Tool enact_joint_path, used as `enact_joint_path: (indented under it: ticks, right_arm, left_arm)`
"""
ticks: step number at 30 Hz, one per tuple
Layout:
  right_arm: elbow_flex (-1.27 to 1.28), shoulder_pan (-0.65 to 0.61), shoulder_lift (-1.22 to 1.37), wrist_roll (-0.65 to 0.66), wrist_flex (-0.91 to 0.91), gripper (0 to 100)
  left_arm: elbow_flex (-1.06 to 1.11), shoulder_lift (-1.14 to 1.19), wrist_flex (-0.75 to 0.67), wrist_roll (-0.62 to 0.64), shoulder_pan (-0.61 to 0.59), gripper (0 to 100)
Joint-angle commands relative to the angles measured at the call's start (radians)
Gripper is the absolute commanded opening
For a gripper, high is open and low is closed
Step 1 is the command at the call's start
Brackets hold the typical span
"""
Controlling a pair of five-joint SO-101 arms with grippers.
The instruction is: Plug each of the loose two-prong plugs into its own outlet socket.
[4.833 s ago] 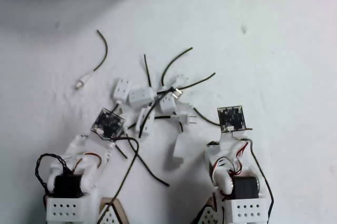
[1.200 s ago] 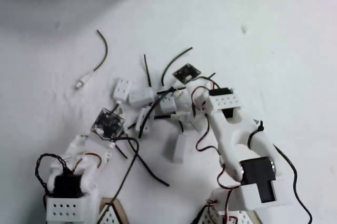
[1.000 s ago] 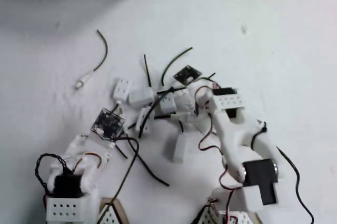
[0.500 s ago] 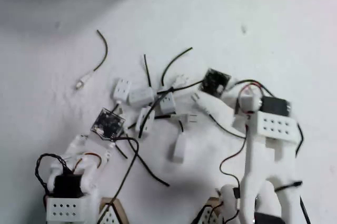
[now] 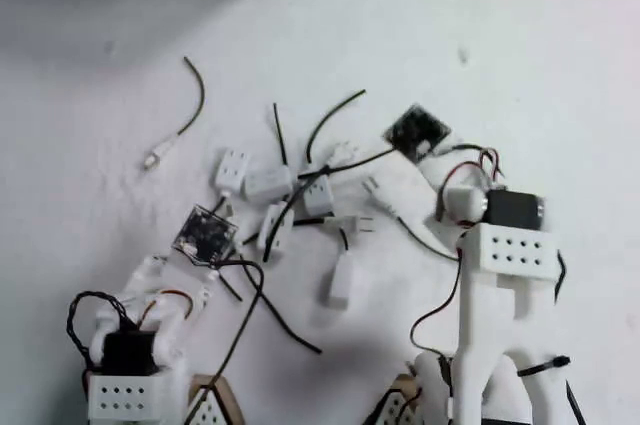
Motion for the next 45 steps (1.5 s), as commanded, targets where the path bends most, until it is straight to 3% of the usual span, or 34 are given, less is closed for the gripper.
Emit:
enact_joint_path:
  ticks: [1, 6, 9, 11, 15, 17, 27, 40, 45]
  right_arm:
    - [-0.011, -0.107, -0.028, -0.373, 0.002, 2.2]
    - [-0.003, -0.263, -0.030, -0.631, 0.001, 2.2]
    - [0.011, -0.329, -0.028, -0.675, -0.019, 2.2]
    - [0.014, -0.366, -0.027, -0.577, -0.013, 2.9]
    - [0.009, -0.389, -0.027, -0.264, 0.019, 13.3]
    - [0.008, -0.384, -0.027, -0.196, -0.015, 16.2]
    - [0.002, -0.469, 0.035, -0.081, -0.058, 16.6]
    - [-0.405, -0.433, 0.599, -0.080, 0.081, 16.9]
    - [-0.517, -0.429, 0.734, -0.080, 0.114, 25.2]
  left_arm:
    - [-0.003, 0.007, 0.009, -0.011, 0.004, 2]
    - [-0.003, 0.007, 0.009, -0.011, 0.004, 2]
    - [-0.003, 0.007, 0.009, -0.011, 0.004, 2]
    - [-0.003, 0.007, 0.009, -0.011, 0.004, 2]
    - [-0.003, 0.007, 0.009, -0.011, 0.004, 2]
    - [-0.003, 0.007, 0.009, -0.011, 0.004, 2]
    - [-0.003, 0.007, 0.009, -0.011, 0.004, 2]
    - [-0.003, 0.007, 0.009, -0.011, 0.004, 2]
    - [-0.003, 0.007, 0.009, -0.011, 0.004, 2]
